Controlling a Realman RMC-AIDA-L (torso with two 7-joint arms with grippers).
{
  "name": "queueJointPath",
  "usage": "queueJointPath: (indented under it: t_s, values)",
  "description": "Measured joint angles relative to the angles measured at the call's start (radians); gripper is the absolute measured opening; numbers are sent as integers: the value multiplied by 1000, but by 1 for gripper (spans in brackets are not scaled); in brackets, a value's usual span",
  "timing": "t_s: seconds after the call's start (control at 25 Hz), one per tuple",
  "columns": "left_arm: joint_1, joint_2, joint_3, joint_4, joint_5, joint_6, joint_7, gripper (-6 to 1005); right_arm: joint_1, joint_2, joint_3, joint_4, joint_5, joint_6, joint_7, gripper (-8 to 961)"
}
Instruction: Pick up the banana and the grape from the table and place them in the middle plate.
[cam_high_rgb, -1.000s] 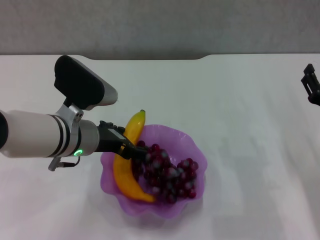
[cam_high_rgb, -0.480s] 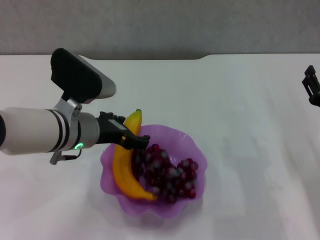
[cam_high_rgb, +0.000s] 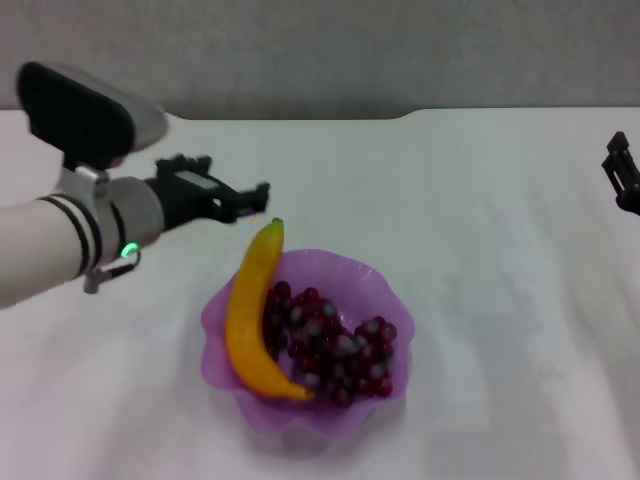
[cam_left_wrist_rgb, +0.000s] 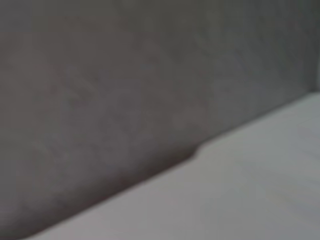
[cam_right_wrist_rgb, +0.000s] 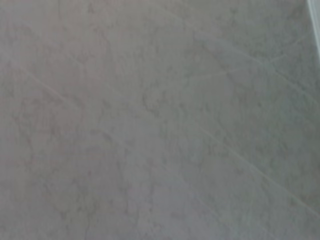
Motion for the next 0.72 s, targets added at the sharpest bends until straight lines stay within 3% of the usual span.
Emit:
queueJointPath:
  t_s: [0.36, 0.52, 0.72]
  values:
    - [44, -1, 8, -84, -10, 331, -2, 891, 3, 0, 0, 0, 0, 1, -1, 725]
    - [31, 1, 5, -163, -40, 428, -14, 891, 5, 0, -1, 0, 0, 1, -1, 725]
    - [-35, 4, -8, -319, -74, 552, -19, 891, 11, 0, -4, 0, 0, 1, -1, 725]
